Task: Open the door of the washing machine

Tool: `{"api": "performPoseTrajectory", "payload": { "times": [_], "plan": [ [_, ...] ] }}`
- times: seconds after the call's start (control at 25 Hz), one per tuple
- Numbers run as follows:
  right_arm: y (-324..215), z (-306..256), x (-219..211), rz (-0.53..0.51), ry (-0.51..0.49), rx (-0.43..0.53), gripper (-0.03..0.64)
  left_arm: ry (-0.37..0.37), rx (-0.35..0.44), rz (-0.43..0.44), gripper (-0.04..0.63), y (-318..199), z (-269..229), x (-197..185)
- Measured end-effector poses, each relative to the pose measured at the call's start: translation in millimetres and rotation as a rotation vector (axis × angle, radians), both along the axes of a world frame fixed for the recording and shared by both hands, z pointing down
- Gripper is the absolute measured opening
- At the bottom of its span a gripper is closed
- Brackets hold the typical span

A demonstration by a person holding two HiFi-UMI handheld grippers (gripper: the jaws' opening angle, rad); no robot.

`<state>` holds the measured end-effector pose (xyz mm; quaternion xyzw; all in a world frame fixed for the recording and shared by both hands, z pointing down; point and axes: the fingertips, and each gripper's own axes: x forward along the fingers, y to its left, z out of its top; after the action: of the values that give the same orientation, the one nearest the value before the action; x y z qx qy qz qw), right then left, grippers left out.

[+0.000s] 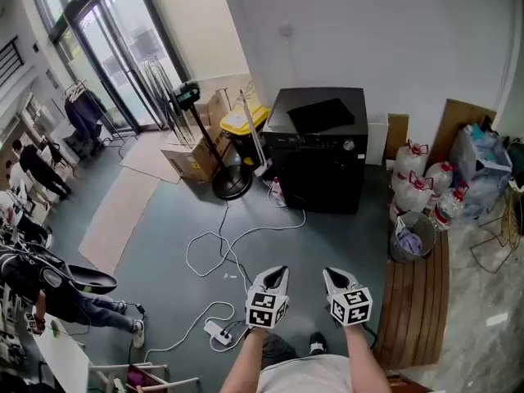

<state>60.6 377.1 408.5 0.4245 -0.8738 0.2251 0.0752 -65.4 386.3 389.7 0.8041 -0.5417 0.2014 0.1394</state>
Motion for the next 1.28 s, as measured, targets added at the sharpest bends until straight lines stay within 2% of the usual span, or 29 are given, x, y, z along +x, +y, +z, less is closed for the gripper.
{"api": "performPoseTrajectory", "payload": {
  "times": [0.2, 0.32, 0.44, 0.56, 0.68, 0.84, 1.04, 1.28],
  "plan": [
    [-8.8, 1.9, 1.3, -0.001, -0.008, -0.013, 0.0, -0.001, 0.006, -0.024, 0.055, 1.3, -0.9, -12.5],
    [-11.1, 5.0, -2.5, -0.003, -0.033, -0.018, 0.0, 0.063, 0.032, -0.03, 0.055, -2.2, -4.4, -18.1],
    [-17.2, 11.3, -8.0, -0.02, -0.01, -0.016, 0.0, 0.139, 0.036, -0.049, 0.055, -12.5, -0.6, -24.3],
    [-39.3, 12.7, -9.4, -0.01, -0.012, -0.002, 0.0, 0.147, 0.029, -0.039, 0.055, -32.4, 7.2, -25.5],
    [-68.3, 5.8, -11.6, 0.001, -0.033, 0.015, 0.0, 0.155, 0.037, -0.031, 0.055, -60.6, 4.1, -27.7],
    [-105.3, 1.1, -27.8, -0.016, -0.056, 0.014, 0.0, 0.196, 0.066, -0.065, 0.055, -105.5, -5.0, -43.6],
    [-154.4, 8.2, -65.1, -0.05, -0.043, -0.006, 0.0, 0.214, 0.06, -0.099, 0.055, -161.1, 1.4, -76.9],
    [-210.1, 18.8, -93.1, -0.078, 0.012, -0.039, 0.0, 0.274, 0.071, -0.142, 0.055, -236.5, -3.3, -110.8]
  ]
}}
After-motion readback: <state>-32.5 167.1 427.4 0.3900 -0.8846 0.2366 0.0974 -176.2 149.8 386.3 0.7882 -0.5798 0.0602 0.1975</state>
